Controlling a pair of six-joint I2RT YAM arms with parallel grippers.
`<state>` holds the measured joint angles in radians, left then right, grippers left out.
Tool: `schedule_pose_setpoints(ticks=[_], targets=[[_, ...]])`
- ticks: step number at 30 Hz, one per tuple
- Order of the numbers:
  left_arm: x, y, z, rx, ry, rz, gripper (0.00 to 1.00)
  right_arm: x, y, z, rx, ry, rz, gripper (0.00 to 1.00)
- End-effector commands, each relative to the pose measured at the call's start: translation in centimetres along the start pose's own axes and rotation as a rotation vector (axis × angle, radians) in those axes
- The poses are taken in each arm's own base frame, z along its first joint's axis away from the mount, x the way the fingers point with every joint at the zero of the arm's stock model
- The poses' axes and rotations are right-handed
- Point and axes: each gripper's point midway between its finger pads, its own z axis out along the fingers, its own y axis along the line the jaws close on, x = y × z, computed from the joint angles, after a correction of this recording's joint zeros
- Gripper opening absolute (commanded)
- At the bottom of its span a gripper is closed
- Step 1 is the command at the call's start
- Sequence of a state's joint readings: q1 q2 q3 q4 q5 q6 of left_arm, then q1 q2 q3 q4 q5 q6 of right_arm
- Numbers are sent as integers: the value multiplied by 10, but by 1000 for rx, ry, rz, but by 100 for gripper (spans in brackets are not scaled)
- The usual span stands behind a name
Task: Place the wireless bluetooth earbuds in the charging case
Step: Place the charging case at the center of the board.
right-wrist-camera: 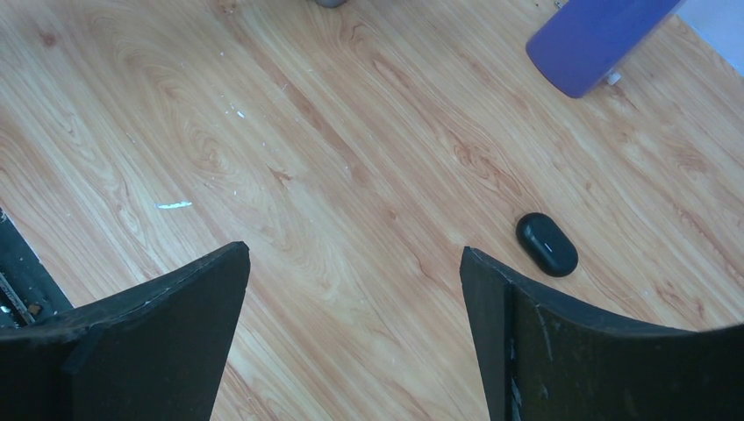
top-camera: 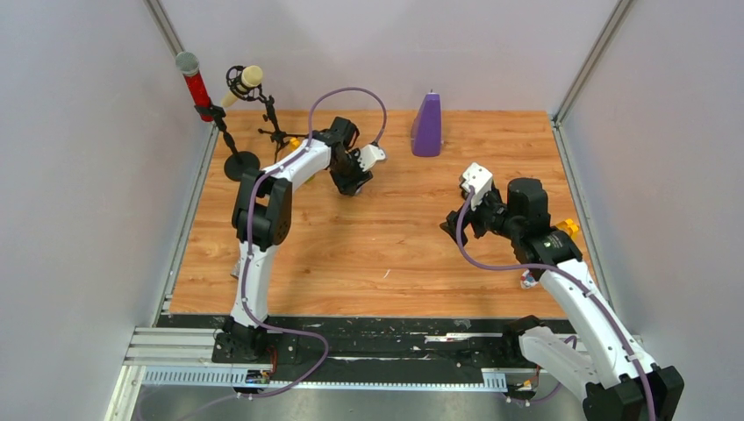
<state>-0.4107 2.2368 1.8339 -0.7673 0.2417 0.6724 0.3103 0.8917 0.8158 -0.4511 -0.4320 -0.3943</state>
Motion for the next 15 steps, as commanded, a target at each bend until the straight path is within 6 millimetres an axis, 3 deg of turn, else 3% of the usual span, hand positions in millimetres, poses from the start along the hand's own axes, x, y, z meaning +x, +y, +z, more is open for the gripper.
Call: schedule_pose_setpoints(ticks=[1,4,8,9,12,15], targets=[[-7,-3,-4,26,-30,-20,62,-13,-2,-2,7,-55,-10,93],[-4,-3,-3,21,-19,-17,69,-15,-2,-4,9,-62,-10,93],[-3,-3,-11,10,-12,-19,92,-16,-3,-5,12,-66,-11,93],[-6,-2,-18,-1,-22,-17,98,-17,-3,-6,13,-69,-11,93],[-13,-4,-40,-19,-47,-25,100,-22,-5,-10,25,-82,-11,94],[-26,-9,-82,-50,-95,-27,100,-32,-8,-18,50,-108,-18,99]])
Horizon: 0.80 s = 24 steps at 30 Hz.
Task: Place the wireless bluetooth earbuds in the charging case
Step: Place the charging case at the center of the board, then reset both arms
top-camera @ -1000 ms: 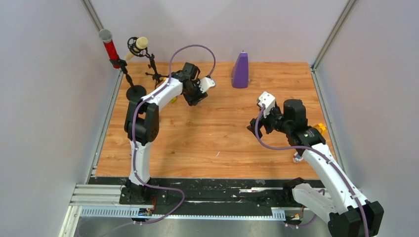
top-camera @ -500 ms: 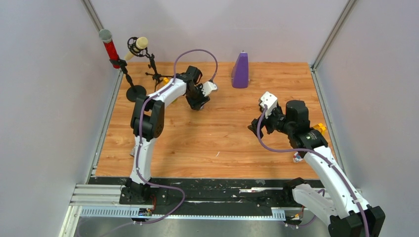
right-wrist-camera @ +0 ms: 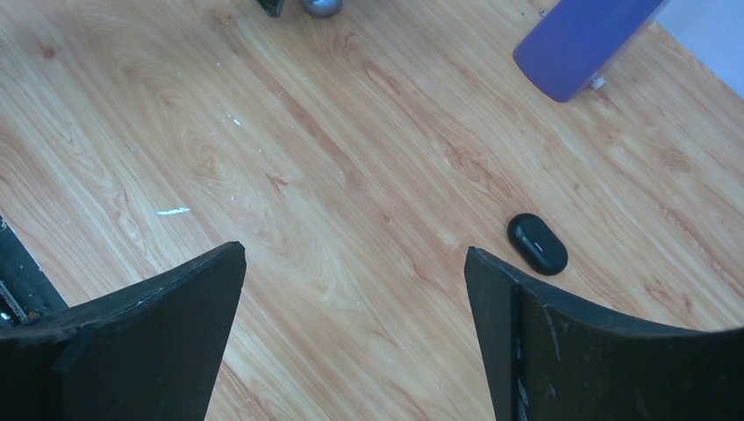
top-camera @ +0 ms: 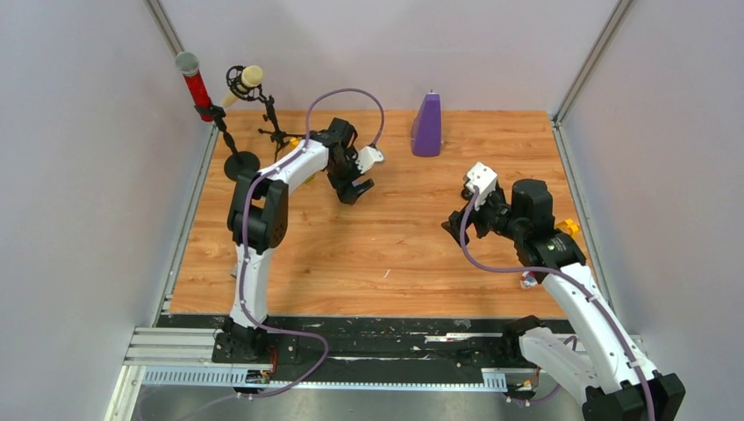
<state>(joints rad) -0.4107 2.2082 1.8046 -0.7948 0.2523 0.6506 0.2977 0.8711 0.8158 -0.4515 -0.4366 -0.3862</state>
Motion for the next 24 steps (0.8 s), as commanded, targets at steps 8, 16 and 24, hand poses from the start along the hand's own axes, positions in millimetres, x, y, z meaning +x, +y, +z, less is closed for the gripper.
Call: schedule_pose_setpoints(ticks=[8,16,24], targets=[[-27,-55,-213,-211,-317,-80,100,-58,-11,-53,142,-151,-17,100],[47,-111,-335,-561,-608,-177,100,-88,-28,-131,441,-365,26,100],[156,-151,-392,-994,-714,-373,100,-74,-27,-154,527,-427,43,100]])
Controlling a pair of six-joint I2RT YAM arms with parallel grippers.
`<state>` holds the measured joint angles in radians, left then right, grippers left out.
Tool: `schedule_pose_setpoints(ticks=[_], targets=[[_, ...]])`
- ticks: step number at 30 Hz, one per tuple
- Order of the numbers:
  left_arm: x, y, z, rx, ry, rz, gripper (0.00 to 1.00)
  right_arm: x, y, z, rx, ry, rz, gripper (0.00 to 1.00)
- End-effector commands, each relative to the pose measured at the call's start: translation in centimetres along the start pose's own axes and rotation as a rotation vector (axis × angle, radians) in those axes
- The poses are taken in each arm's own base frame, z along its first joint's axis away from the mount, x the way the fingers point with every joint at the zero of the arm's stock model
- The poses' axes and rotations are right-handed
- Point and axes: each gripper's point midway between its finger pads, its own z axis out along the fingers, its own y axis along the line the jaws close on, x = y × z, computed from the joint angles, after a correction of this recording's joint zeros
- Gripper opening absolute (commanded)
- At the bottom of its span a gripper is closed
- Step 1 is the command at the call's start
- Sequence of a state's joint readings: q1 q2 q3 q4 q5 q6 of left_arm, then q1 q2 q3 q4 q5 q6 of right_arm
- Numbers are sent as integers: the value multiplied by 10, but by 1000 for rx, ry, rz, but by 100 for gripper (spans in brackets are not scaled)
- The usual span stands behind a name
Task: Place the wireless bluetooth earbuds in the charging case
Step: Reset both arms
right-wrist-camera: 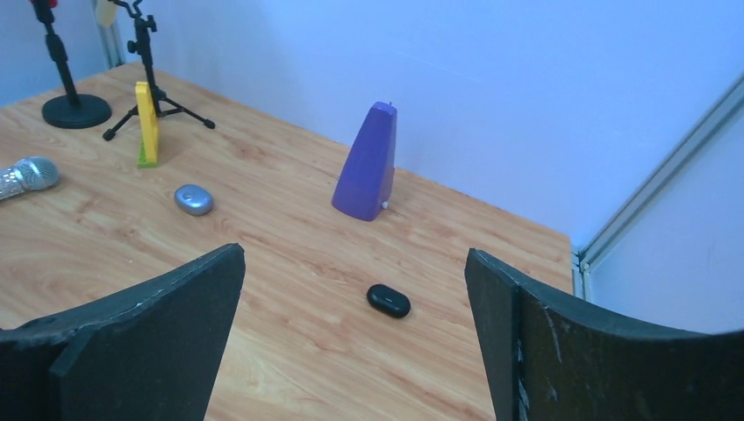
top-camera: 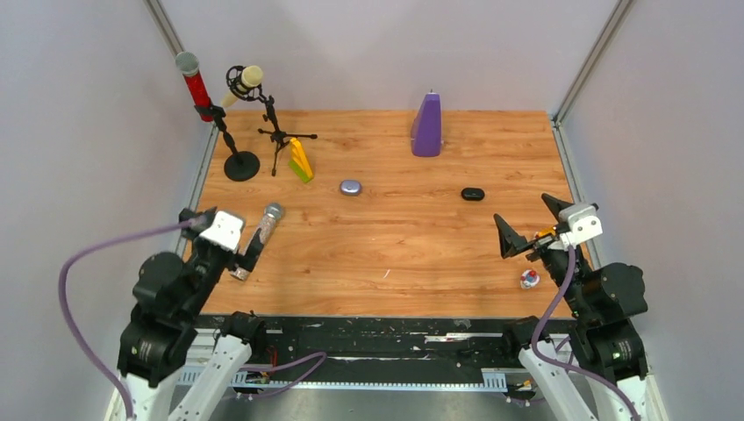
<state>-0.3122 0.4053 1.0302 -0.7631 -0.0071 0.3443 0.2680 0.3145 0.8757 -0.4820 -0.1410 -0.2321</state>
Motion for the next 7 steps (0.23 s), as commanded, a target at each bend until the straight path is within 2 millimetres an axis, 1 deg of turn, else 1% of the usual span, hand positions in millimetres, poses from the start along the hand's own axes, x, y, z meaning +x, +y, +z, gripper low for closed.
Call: schedule_pose_setpoints(ticks=[1,2,3,4,5,7], targets=[[48,25,-28,-253,69,-76,100,18,-14,5,94,42,34,100],[47,31,-32,-299,45,-86,100,18,-17,5,107,42,38,100],[56,33,-30,-329,64,-100,100,17,-21,6,126,40,43,100],[54,36,-30,-350,49,-107,100,15,-24,7,143,40,51,100],[58,36,-27,-360,57,-117,100,14,-26,7,158,37,58,100],[58,36,-23,-360,47,-126,100,9,-29,6,171,22,68,100]])
